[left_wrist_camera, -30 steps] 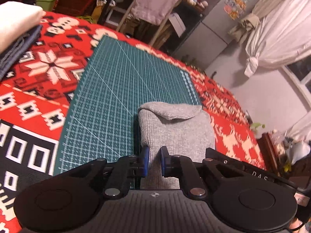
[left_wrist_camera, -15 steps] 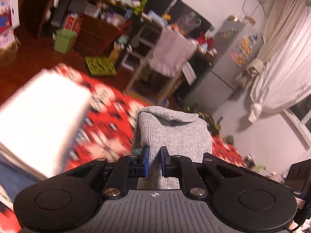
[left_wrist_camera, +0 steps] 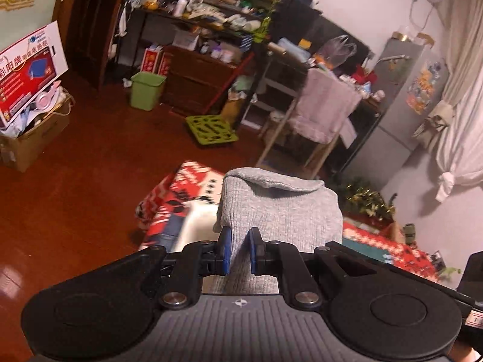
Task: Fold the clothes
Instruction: 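Lift the folded grey shirt with both tools and carry it to the clothes stack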
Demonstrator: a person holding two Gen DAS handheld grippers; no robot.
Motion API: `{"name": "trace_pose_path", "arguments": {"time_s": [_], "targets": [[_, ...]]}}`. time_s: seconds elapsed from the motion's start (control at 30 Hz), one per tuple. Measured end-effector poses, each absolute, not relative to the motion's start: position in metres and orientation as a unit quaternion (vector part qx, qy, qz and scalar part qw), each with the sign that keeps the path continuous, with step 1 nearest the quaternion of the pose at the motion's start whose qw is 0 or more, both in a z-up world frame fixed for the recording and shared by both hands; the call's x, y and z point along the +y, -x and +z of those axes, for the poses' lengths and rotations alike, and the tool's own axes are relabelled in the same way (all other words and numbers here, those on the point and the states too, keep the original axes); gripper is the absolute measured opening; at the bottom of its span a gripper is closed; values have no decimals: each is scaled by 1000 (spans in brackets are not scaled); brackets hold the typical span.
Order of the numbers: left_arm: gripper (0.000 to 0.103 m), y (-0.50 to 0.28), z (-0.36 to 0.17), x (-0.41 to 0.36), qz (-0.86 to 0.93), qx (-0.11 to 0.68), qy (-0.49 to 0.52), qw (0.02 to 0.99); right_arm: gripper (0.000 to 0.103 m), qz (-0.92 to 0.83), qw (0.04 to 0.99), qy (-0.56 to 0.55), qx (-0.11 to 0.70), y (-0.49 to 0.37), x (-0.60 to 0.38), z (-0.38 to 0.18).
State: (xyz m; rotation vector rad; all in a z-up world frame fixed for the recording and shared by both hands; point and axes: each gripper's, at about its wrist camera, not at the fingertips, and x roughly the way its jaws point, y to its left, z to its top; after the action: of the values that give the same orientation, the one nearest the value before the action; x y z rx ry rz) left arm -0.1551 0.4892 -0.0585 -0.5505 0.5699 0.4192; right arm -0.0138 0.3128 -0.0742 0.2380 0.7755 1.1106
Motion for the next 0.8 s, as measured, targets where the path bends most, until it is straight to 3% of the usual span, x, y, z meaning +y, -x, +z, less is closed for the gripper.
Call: {"name": "trace_pose_path", "arguments": {"time_s": [0.3,0.4,0.43,0.57,0.73,0.8], "targets": [[12,146,-113,520,209,308,292,881,8,499,769,-89,390,7,344,-128],[15,146,-122,525,209,309,307,875,15,501,760,-111,398,-6,332,-141],[16,148,-122,527,209,307,313,874,25,501,759,-119,400,-11,328,-143],[29,155,-116,534,211,302,323,872,34,496,759,-141,397,-36,313,-140],[33,156,-103,549,213,293,330,872,49,474,742,-209,425,-96,306,-149],[41,152,-100,555,205,289,333,874,54,475,711,-249,456,-124,311,-160]]}}
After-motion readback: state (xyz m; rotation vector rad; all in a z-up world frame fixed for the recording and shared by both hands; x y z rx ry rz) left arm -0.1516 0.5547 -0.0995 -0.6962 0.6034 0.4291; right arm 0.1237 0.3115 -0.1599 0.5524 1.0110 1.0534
